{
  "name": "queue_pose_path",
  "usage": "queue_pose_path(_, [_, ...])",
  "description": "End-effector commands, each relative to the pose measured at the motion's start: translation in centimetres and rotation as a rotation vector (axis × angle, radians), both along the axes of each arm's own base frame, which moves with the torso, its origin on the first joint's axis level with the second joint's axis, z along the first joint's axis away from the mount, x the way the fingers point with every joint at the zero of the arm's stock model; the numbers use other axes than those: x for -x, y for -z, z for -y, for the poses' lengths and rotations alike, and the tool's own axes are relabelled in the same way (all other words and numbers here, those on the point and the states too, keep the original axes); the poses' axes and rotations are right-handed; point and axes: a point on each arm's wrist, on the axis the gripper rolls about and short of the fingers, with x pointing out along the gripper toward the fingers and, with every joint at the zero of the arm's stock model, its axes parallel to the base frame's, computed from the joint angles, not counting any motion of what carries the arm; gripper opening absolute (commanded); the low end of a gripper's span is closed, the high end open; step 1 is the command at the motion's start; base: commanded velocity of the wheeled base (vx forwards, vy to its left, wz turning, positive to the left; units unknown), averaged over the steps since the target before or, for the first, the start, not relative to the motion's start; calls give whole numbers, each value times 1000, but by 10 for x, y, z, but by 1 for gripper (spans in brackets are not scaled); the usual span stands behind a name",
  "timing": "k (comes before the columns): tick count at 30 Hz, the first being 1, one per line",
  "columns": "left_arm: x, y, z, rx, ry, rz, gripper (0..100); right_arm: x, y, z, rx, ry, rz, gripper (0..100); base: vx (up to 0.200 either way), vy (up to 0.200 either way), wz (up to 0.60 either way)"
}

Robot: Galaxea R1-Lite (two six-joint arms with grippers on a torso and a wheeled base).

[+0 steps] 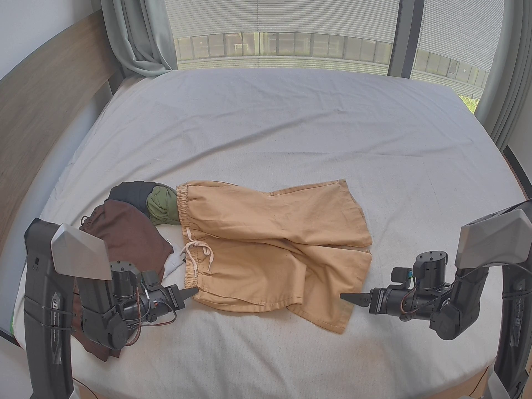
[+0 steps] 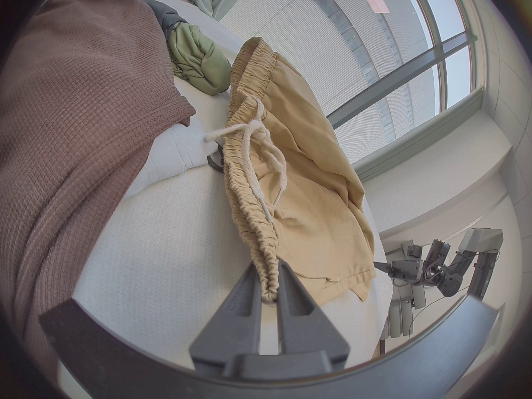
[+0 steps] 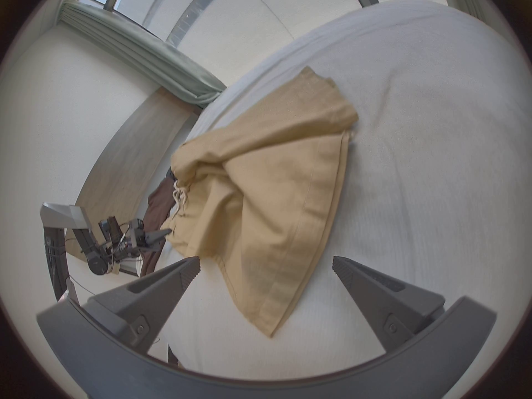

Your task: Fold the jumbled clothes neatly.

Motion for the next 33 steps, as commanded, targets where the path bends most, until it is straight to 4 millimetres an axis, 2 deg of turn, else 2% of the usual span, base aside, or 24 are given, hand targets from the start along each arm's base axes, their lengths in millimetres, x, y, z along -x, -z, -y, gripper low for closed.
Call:
queue_pose_path(1, [1, 0, 0, 3, -1, -7, 0, 8, 13, -6, 16, -29, -51, 100, 0, 0, 0])
queue_pose_path(3, [0, 0, 0, 8, -5, -8, 0, 9, 21, -7, 22, -34, -70, 100, 0, 0, 0])
queue_pose_path(13, [0, 0, 0, 16, -9, -12, 0, 12, 34, -15, 30, -58, -92, 100, 0, 0, 0])
queue_pose_path(17, [0, 0, 0, 26, -17, -21, 0, 11, 42, -20, 5, -75, -49, 100, 0, 0, 0])
queue_pose_path(33, [-1, 0, -1, 28, -18, -21, 0, 22, 42, -21, -30, -139, -69, 100, 0, 0, 0])
